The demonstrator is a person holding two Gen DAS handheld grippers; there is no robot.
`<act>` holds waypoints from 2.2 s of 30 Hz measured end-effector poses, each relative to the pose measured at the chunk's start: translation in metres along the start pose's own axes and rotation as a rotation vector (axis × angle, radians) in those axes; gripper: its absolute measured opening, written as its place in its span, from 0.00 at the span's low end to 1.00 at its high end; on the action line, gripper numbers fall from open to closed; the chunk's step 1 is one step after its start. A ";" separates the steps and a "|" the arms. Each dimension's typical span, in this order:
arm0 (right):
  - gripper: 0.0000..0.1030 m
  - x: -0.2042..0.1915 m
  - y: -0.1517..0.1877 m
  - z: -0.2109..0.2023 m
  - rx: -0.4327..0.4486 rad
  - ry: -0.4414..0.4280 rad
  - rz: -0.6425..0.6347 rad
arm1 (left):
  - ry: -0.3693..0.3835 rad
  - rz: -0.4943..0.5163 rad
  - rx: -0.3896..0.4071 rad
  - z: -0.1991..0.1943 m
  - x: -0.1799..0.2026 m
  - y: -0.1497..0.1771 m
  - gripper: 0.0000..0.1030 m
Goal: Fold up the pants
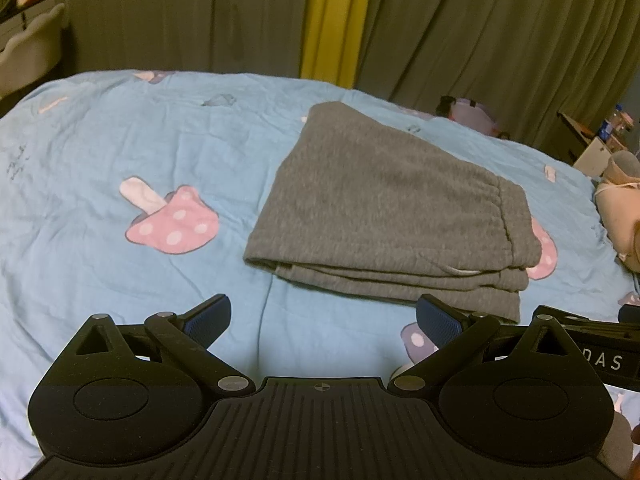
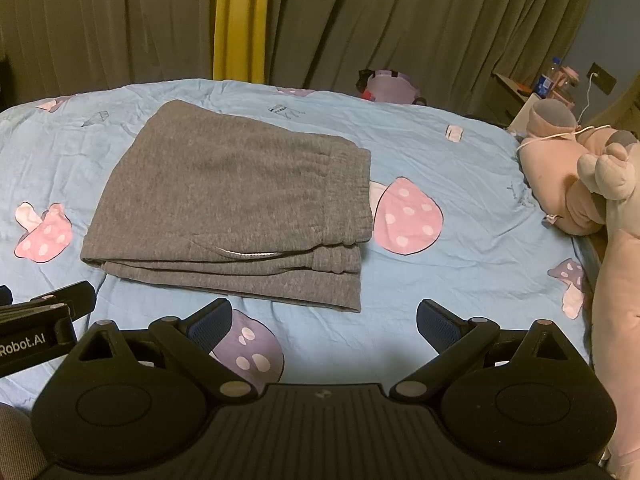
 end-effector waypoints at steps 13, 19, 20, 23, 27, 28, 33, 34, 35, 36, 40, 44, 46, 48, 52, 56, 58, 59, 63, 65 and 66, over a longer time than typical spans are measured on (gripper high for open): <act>0.96 0.001 -0.001 -0.002 0.003 -0.005 0.005 | 0.000 0.003 0.003 -0.001 0.000 0.000 1.00; 0.96 0.002 -0.002 -0.001 0.003 -0.007 0.005 | 0.001 0.004 0.002 -0.001 0.000 0.000 1.00; 0.96 0.002 -0.002 -0.001 0.002 -0.006 0.006 | 0.001 0.003 0.003 -0.001 0.000 0.000 1.00; 0.96 0.001 -0.002 -0.001 0.001 -0.006 0.009 | 0.003 0.002 0.003 -0.001 0.000 0.000 1.00; 0.96 0.001 -0.002 -0.002 0.001 -0.007 0.008 | 0.004 0.000 0.004 -0.001 0.001 0.000 1.00; 0.96 0.001 -0.002 -0.002 0.002 -0.008 0.007 | 0.004 0.000 0.004 -0.001 0.001 0.000 1.00; 0.96 0.001 -0.002 -0.003 0.005 -0.007 0.007 | 0.005 0.000 0.004 -0.001 0.001 0.001 1.00; 0.96 0.001 -0.002 -0.003 0.006 -0.007 0.008 | 0.005 0.001 0.004 -0.001 0.001 0.001 1.00; 0.96 0.001 -0.002 -0.003 0.005 -0.008 0.008 | 0.005 0.000 0.003 -0.001 0.001 0.001 1.00; 0.96 0.002 -0.002 -0.003 0.005 -0.007 0.009 | 0.005 0.001 0.004 -0.002 0.001 0.001 1.00; 0.96 0.001 -0.002 -0.003 0.003 -0.007 0.012 | 0.004 0.002 0.004 -0.001 0.001 0.001 1.00; 0.96 0.001 -0.002 -0.003 0.007 -0.009 0.010 | 0.003 0.001 0.004 -0.001 0.001 0.001 1.00; 0.96 0.001 -0.002 -0.003 0.006 -0.009 0.009 | 0.002 -0.001 0.004 -0.001 0.001 0.001 1.00; 0.96 0.000 -0.002 -0.002 0.005 -0.008 0.009 | 0.000 -0.001 0.005 -0.001 0.000 0.001 1.00; 0.96 0.001 -0.002 -0.003 0.005 -0.010 0.010 | -0.001 -0.002 0.006 0.000 -0.001 0.001 1.00; 0.96 0.000 -0.002 -0.004 0.007 -0.009 0.011 | -0.001 0.001 0.006 -0.001 0.000 0.001 1.00; 0.96 0.000 -0.003 -0.004 0.008 -0.009 0.010 | -0.001 0.001 0.007 -0.001 0.001 0.001 1.00; 0.96 0.000 -0.002 -0.004 0.008 -0.008 0.010 | -0.001 0.001 0.007 -0.001 0.001 0.001 1.00; 0.96 0.001 -0.003 -0.004 0.010 -0.007 0.009 | 0.002 0.000 0.008 -0.001 0.001 0.001 1.00; 0.96 0.001 -0.003 -0.004 0.010 -0.009 0.009 | 0.001 0.001 0.008 -0.001 0.001 0.001 1.00; 0.96 0.001 -0.004 -0.004 0.010 -0.010 0.009 | 0.001 0.000 0.008 -0.001 0.001 0.001 1.00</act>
Point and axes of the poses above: each gripper's, at about its wrist camera, not at the fingertips, and z roughly the way its jaws point, x to its right, y to its underside, the point moved 2 cm from there along z, roughly the way its jaws point, and after that the axes turned 9 degrees about y, right-handed, at the moved point
